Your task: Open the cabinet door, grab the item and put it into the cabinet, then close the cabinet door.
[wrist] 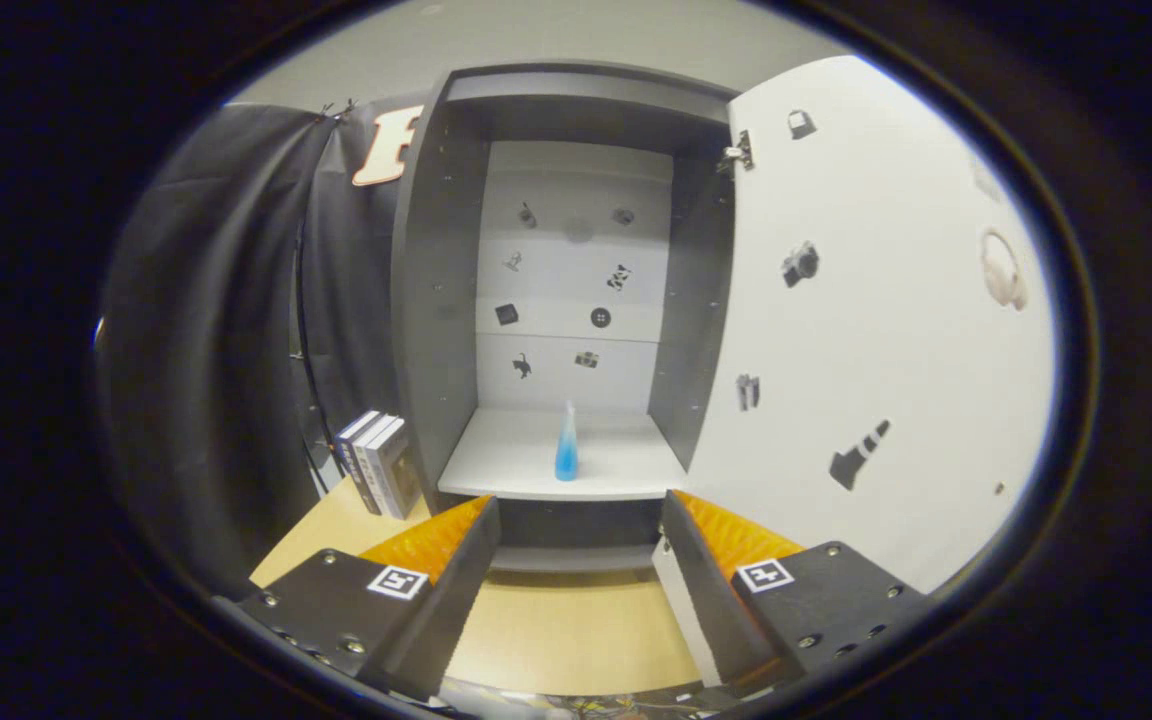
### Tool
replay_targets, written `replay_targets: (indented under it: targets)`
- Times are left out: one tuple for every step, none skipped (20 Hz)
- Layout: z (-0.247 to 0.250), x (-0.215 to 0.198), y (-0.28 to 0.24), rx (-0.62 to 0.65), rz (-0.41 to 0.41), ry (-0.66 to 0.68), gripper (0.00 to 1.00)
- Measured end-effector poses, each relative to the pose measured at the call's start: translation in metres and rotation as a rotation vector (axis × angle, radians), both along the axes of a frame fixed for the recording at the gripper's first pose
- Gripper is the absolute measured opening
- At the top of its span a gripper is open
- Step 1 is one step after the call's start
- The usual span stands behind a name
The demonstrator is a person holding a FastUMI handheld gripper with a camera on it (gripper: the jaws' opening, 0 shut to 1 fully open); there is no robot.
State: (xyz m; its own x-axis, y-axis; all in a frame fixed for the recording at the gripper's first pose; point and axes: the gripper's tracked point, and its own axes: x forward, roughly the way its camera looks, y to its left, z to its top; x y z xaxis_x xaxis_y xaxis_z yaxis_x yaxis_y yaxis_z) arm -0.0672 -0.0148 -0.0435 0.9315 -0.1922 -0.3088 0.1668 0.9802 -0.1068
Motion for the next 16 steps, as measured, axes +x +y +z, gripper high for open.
replay_targets:
  targets:
    - [0.001,-0.01,-0.002,-0.006,-0.015,-0.005,0.97]
    - [0.001,-0.021,-0.005,-0.014,-0.035,-0.004,0.96]
    - [0.0,-0.032,-0.01,-0.017,-0.06,-0.001,0.96]
    - [-0.002,-0.043,-0.015,-0.009,-0.086,0.009,0.96]
    - [-0.004,-0.055,-0.02,0.002,-0.113,0.016,0.96]
    - [-0.006,-0.065,-0.027,0.011,-0.145,0.019,0.96]
    - [-0.008,-0.078,-0.036,0.013,-0.178,0.023,0.97]
    - [-0.011,-0.09,-0.044,0.01,-0.213,0.03,0.97]
    - [-0.014,-0.104,-0.052,0.002,-0.247,0.042,0.97]
    - [-0.016,-0.116,-0.061,-0.006,-0.281,0.048,0.97]
    - [-0.018,-0.128,-0.069,-0.008,-0.313,0.055,0.97]
    - [-0.022,-0.14,-0.077,-0.006,-0.349,0.062,0.97]
    - [-0.024,-0.153,-0.088,-0.006,-0.387,0.071,0.97]
    - [-0.027,-0.166,-0.1,-0.007,-0.429,0.081,0.97]
    - [-0.029,-0.18,-0.112,-0.009,-0.467,0.091,0.97]
    - [-0.03,-0.191,-0.122,-0.01,-0.503,0.094,0.97]
